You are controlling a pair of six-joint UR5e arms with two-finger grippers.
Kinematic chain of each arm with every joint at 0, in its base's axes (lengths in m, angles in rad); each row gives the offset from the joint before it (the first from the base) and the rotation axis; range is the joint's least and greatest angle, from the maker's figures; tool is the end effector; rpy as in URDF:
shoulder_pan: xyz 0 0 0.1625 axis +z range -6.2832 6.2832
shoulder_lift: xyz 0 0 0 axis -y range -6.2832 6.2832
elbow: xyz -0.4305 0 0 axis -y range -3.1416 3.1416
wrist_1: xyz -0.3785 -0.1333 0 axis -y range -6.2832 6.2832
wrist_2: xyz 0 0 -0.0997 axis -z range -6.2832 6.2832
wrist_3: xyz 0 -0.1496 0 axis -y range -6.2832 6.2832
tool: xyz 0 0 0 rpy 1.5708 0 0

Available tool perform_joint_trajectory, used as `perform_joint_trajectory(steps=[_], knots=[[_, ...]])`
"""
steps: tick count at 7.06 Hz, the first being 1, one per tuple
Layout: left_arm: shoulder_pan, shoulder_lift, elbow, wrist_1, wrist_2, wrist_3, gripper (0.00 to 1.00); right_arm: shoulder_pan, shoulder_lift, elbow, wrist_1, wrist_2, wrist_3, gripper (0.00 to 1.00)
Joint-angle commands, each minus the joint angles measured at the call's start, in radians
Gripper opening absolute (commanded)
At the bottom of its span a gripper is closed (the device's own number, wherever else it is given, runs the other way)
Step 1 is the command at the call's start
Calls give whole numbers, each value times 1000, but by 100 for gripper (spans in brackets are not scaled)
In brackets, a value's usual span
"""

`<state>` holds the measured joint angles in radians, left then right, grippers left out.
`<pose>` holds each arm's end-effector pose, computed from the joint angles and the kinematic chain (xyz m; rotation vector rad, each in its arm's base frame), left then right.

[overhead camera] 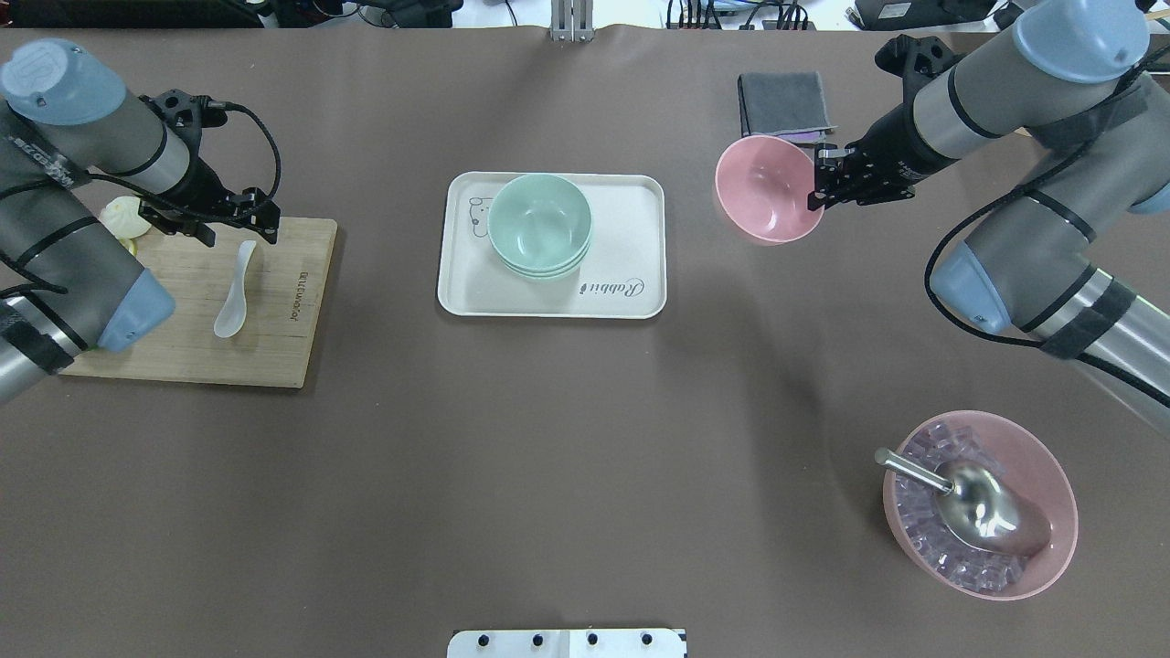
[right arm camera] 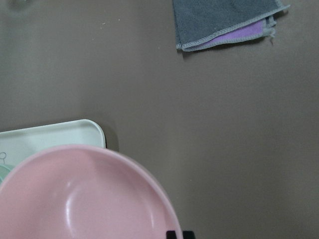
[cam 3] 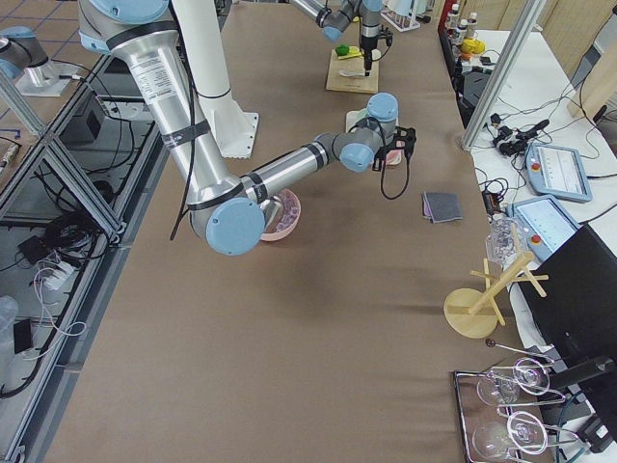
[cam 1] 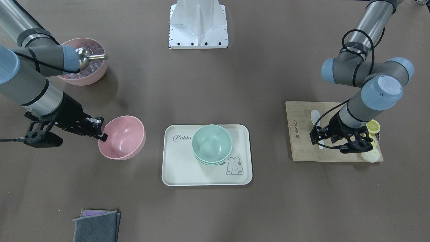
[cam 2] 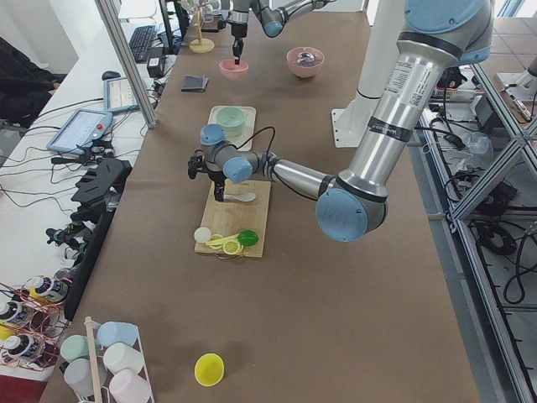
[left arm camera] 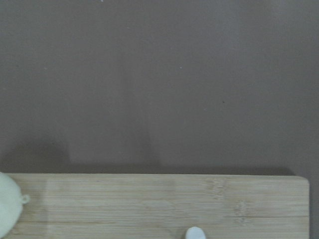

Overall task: Stack pink bowl on green and place spoon
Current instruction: 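Lift the pink bowl with the right gripper while the left reaches the spoon, then grasp the white spoon with the left gripper while the right carries the bowl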

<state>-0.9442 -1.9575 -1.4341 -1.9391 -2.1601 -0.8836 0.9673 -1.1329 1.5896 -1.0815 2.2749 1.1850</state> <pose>0.3595 -0.5822 0.5111 0.0461 0.8254 -0.0601 -0.3520 -0.5749 0.3713 0.0599 -1.1089 0.1879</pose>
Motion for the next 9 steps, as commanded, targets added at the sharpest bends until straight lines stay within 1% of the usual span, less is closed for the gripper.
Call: perform_joint_trajectory(steps=[1, 3, 6, 7, 8, 9], knots=[[5, 31, -20, 2, 0, -2, 53, 1, 7, 1, 0, 0, 8, 0], [34, 40, -37, 2, 8, -2, 52, -1, 22, 0, -2, 0, 30, 0], [42, 40, -34, 2, 9, 3, 45, -2, 35, 0, -2, 0, 54, 0], [44, 42, -32, 2, 9, 5, 45, -2, 36, 0, -2, -2, 54, 0], [44, 42, -34, 2, 9, 5, 38, -4, 36, 0, -2, -2, 57, 0], [44, 58, -37, -3, 9, 8, 18, -4, 41, 0, -3, -2, 59, 0]])
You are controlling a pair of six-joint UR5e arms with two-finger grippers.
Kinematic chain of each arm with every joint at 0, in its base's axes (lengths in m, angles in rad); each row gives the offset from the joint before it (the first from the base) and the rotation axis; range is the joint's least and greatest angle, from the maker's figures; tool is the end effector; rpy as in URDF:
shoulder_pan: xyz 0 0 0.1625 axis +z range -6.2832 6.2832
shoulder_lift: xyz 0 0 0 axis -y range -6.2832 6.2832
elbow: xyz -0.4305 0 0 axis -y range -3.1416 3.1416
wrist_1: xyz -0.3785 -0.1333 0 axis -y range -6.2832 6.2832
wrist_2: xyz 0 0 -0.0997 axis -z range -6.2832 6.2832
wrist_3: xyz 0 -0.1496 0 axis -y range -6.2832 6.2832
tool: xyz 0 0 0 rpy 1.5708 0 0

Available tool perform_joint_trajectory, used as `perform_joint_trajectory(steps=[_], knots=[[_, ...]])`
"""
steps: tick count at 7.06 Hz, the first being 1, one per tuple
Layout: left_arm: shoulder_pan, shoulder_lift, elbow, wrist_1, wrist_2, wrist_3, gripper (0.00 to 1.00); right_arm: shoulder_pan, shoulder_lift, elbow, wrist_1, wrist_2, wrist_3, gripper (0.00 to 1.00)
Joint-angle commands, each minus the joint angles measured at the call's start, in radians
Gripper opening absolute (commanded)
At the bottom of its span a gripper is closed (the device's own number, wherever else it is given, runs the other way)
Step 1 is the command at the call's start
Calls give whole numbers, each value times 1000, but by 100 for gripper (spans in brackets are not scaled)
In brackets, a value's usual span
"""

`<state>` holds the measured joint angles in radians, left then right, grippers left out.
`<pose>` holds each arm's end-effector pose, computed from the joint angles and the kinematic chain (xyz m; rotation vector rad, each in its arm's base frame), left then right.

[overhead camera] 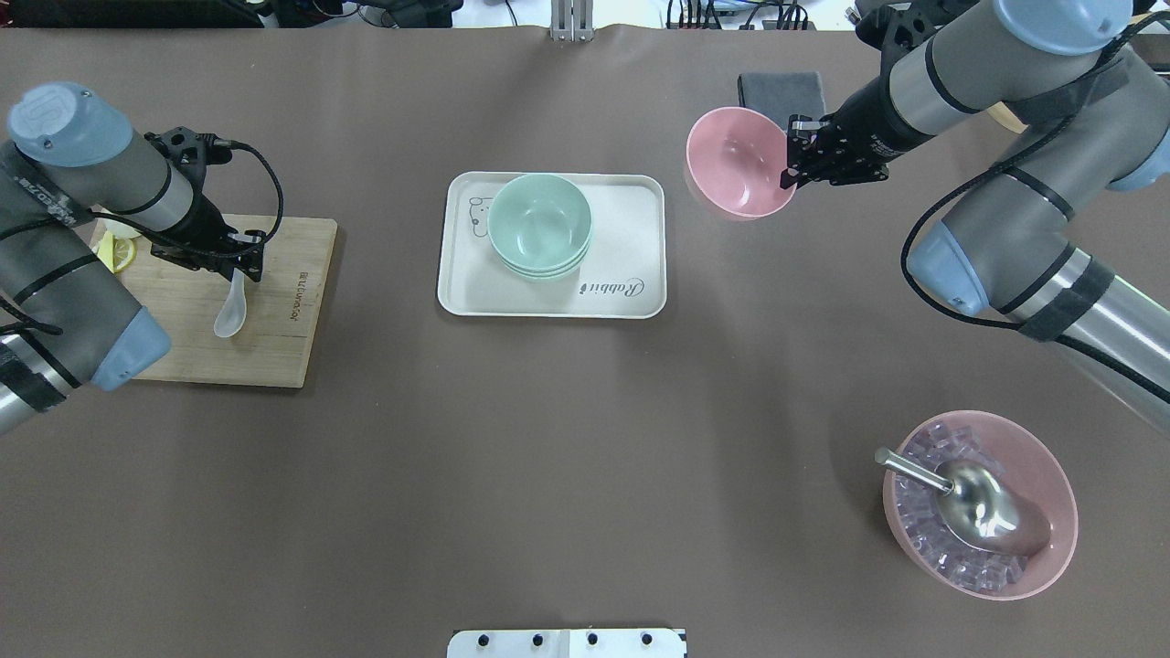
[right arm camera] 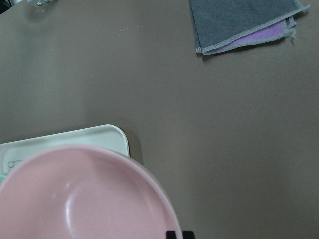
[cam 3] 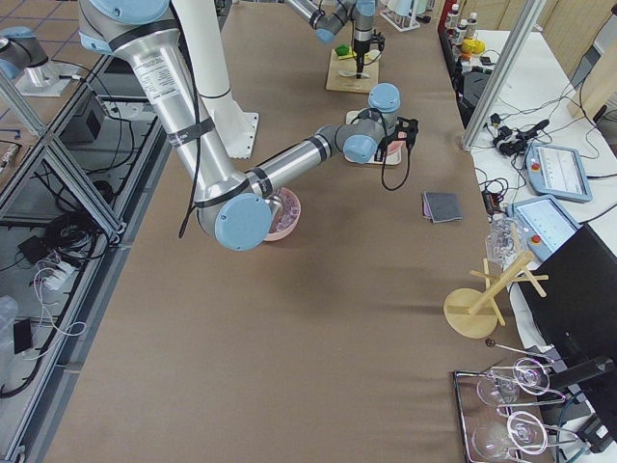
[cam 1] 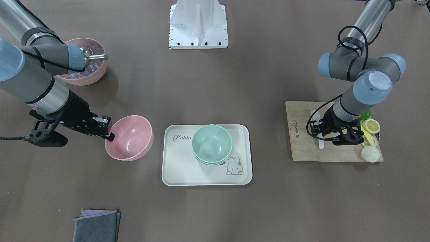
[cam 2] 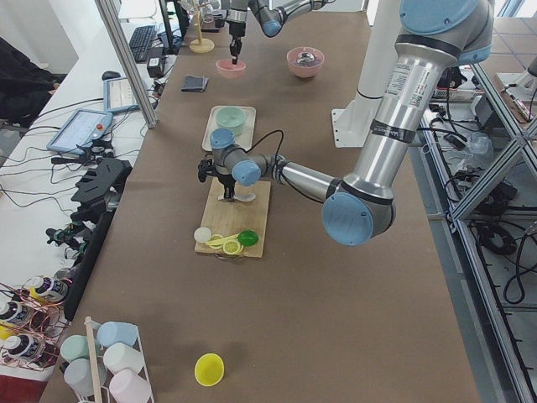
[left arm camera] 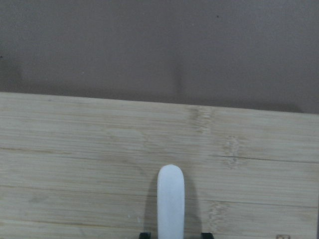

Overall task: Stack pink bowl on green and place spoon
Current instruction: 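Grasp the white spoon with the left gripper while the right carries the bowl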

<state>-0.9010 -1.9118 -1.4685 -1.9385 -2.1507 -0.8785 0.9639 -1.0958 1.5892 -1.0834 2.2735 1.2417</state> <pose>0.3726 -0.5532 0.5247 0.0284 0.8125 -0.0213 -0.3581 -0.5799 0.3467 0.0509 -1.1338 0.2211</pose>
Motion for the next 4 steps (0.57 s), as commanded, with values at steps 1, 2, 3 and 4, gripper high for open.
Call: perform_joint_trajectory(steps=[1, 2, 3, 4], knots=[[1, 39, -39, -4, 5, 6, 1, -1, 7, 0, -1, 0, 8, 0], [1, 63, -71, -4, 14, 7, 0, -4, 8, 0, 2, 0, 21, 0], [-6, 71, -108, 4, 6, 12, 0, -4, 13, 3, 2, 1, 21, 0], [-18, 68, -160, 42, -3, 12, 0, -4, 27, 17, -6, 1, 34, 0]])
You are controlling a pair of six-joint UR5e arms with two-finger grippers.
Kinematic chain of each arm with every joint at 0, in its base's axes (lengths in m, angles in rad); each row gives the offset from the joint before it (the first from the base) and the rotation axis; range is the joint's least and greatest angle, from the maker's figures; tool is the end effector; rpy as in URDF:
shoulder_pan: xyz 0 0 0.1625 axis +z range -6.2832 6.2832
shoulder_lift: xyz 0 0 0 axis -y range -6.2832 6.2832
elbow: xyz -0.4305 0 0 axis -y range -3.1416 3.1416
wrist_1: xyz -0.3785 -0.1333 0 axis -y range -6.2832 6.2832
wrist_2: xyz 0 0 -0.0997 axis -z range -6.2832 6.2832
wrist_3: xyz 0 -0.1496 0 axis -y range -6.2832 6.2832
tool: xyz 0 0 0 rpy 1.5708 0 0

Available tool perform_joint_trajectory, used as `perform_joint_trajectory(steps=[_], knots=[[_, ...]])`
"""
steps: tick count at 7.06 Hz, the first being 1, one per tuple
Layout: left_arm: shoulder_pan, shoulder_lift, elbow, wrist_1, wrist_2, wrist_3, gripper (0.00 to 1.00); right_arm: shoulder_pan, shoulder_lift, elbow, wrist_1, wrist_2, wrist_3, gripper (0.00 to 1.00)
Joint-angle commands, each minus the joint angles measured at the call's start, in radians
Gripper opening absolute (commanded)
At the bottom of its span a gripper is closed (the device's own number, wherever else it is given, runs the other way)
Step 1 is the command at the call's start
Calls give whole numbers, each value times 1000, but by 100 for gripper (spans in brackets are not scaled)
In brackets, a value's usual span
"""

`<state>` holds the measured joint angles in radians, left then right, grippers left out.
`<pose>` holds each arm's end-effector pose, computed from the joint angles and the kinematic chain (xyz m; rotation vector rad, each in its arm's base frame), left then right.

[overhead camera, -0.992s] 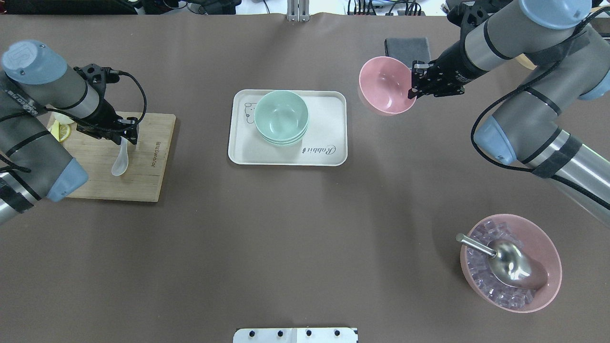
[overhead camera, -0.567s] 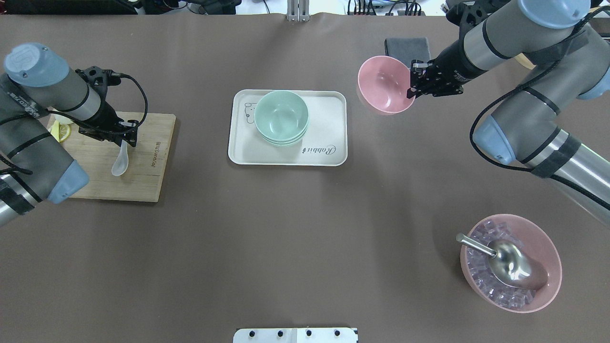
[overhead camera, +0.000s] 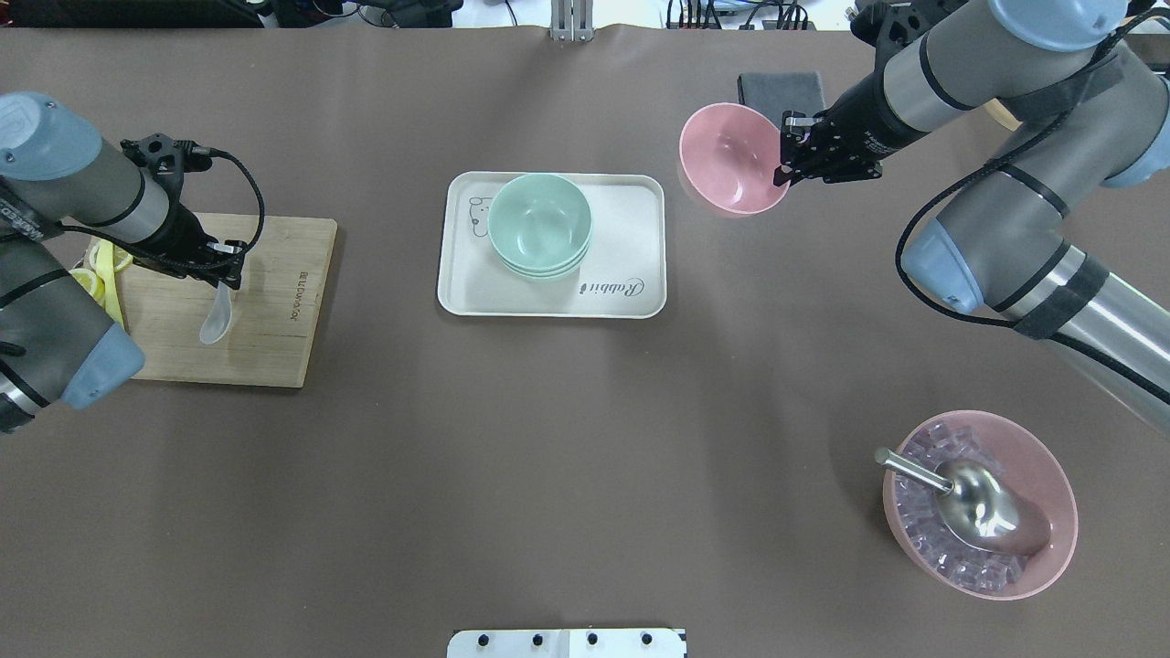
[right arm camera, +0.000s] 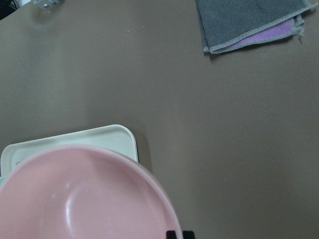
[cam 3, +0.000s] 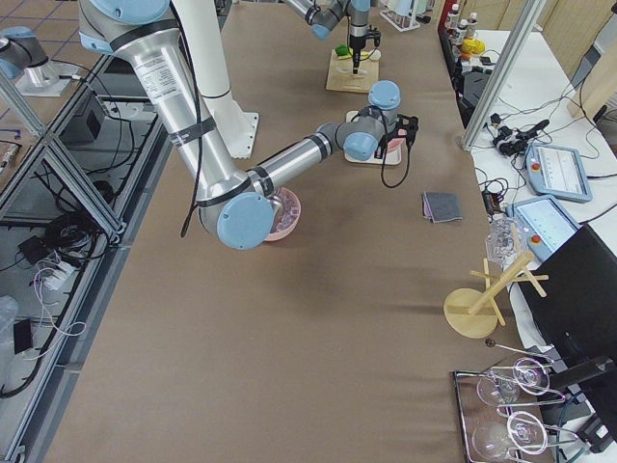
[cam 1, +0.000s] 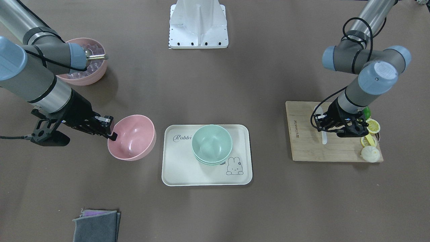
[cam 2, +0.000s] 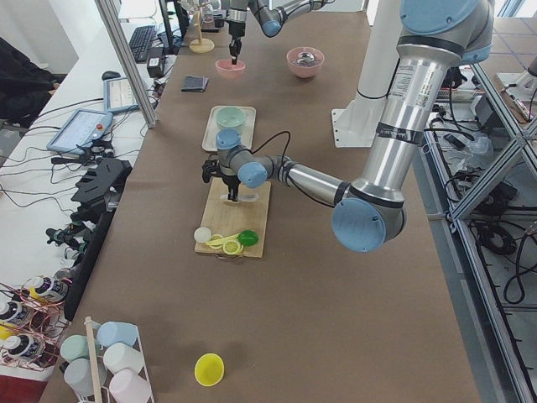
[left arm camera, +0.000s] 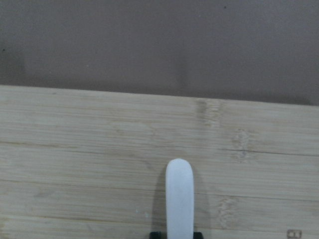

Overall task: Stack pink bowl on green and place spoon
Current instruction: 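Grasp the white spoon with the left gripper while the right carries the bowl, then lower the pink bowl into the pale green bowl with the right gripper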

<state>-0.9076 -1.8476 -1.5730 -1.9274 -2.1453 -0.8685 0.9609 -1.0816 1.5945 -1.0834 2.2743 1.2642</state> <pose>0.3507 -0.5334 0.5142 0.0606 0.8269 -0.0109 -0.3607 -0.5799 0.3345 0.0487 -1.1482 0.2294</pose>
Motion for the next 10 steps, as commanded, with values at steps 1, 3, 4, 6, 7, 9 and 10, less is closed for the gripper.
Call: perform_joint_trajectory(steps=[1, 3, 4, 6, 7, 9, 10], knots=[[-16, -7, -138, 139, -8, 2, 0, -2, 41, 9, -7, -1, 36, 0], [-63, -48, -208, 206, -46, 2, 0, -48, 186, -115, 0, -35, 67, 0], [-94, -65, -205, 206, -98, 2, 0, -92, 275, -192, 2, -106, 116, 0], [-103, -77, -199, 208, -110, 2, 0, -178, 338, -261, 45, -205, 162, 0], [-103, -77, -197, 208, -110, 2, 0, -203, 342, -289, 83, -225, 182, 0], [-102, -79, -176, 200, -111, 2, 0, -224, 342, -289, 83, -225, 241, 0], [-103, -85, -168, 200, -111, 2, 0, -235, 342, -288, 83, -225, 271, 0]])
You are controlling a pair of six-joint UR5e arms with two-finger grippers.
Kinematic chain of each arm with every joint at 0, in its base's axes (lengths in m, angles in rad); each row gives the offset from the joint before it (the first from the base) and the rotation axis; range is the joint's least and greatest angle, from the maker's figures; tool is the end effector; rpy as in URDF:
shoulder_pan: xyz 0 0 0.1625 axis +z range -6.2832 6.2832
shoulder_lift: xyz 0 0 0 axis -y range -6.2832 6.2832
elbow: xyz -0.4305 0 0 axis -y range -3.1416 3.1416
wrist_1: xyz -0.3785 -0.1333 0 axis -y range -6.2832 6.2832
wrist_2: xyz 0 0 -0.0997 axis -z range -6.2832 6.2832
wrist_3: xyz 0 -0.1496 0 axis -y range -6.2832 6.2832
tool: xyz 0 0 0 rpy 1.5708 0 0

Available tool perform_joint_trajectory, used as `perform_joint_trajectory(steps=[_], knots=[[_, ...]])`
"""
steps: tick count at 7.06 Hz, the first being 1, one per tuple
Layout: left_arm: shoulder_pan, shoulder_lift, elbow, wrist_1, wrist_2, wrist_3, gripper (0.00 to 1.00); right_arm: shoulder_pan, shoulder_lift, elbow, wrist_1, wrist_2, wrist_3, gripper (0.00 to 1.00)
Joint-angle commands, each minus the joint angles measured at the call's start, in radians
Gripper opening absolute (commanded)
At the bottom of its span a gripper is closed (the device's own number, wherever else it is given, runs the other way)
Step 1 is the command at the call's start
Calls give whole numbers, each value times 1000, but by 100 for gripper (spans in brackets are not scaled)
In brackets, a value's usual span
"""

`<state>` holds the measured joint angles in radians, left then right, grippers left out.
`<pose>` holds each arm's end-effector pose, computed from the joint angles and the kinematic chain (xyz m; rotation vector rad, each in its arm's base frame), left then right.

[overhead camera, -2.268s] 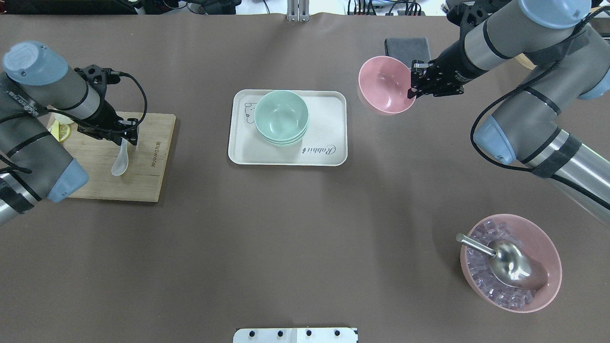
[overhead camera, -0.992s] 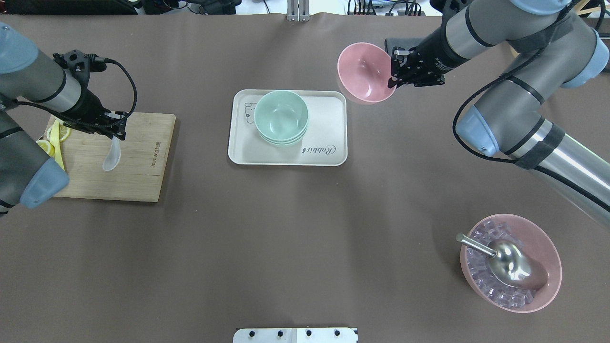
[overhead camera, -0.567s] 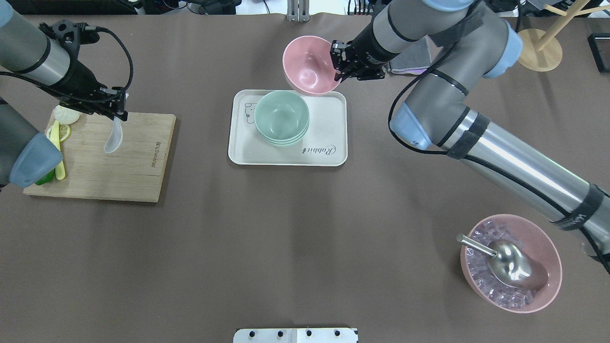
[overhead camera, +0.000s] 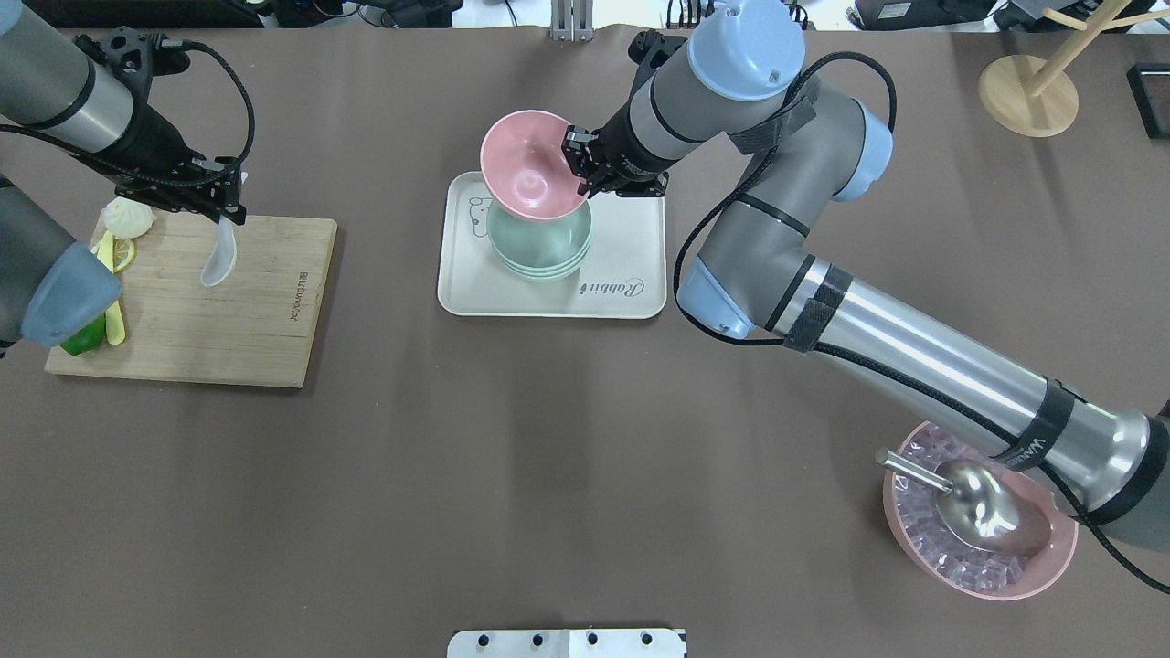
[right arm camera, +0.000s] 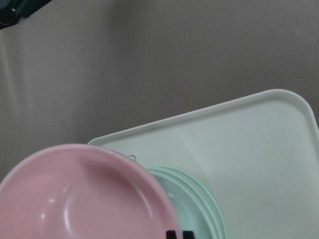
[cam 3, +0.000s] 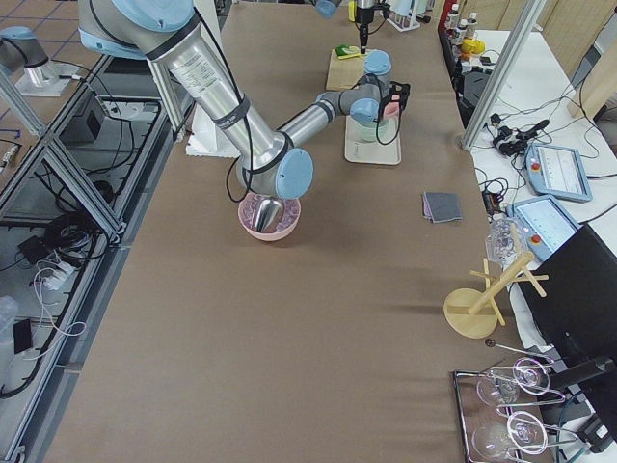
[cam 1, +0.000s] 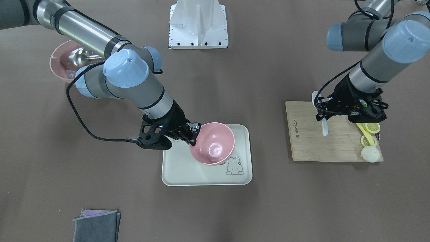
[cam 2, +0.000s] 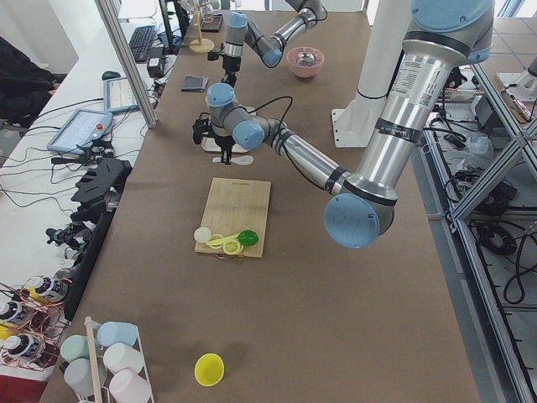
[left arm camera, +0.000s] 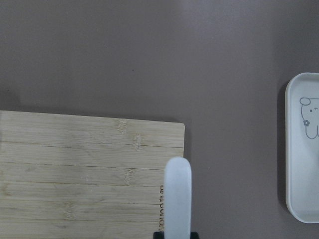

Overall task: Stack pink bowl on green and place spoon
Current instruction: 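Lower the pink bowl into the pale green bowl with the right gripper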

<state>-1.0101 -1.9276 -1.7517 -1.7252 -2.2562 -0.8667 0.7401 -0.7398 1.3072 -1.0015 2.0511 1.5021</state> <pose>0.3003 -0.5508 0.3976 0.0717 0.9296 -0.0464 -0.5470 -0.5865 0.2146 0.0457 -1.1935 0.3174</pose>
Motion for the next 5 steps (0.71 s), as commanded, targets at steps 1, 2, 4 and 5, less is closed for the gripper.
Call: perform_joint_trajectory(steps=[1, 2, 4, 5], knots=[[1, -7, 17, -5, 0, 2, 0, -18, 0, 3, 3, -5, 46, 0], [-1, -7, 17, -5, 0, 2, 0, -22, 0, 3, 3, -28, 46, 0], [1, -7, 18, -5, 1, 2, 0, -30, -3, 3, 1, -34, 46, 3], [-1, -7, 27, -7, 1, 3, 0, -30, -4, 3, 1, -34, 46, 20]])
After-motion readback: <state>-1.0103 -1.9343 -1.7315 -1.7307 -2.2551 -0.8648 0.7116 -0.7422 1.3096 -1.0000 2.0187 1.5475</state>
